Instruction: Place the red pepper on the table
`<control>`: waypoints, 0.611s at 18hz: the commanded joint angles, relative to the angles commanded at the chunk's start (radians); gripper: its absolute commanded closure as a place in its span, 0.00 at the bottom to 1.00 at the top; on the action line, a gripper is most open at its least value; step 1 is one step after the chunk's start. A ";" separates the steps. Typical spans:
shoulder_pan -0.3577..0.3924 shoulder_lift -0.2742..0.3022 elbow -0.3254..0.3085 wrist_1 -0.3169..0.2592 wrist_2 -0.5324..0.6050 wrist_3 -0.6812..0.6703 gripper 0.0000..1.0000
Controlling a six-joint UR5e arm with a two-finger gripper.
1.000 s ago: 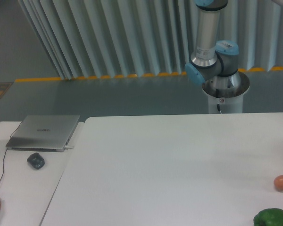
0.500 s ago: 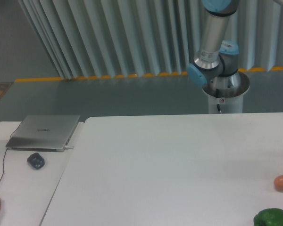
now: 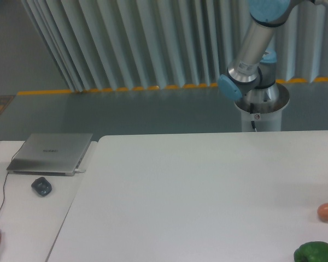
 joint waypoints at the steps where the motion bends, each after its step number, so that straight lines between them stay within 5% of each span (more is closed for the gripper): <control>1: 0.000 -0.002 0.000 0.000 0.000 -0.014 0.00; 11: 0.000 -0.043 0.000 0.046 0.000 -0.023 0.00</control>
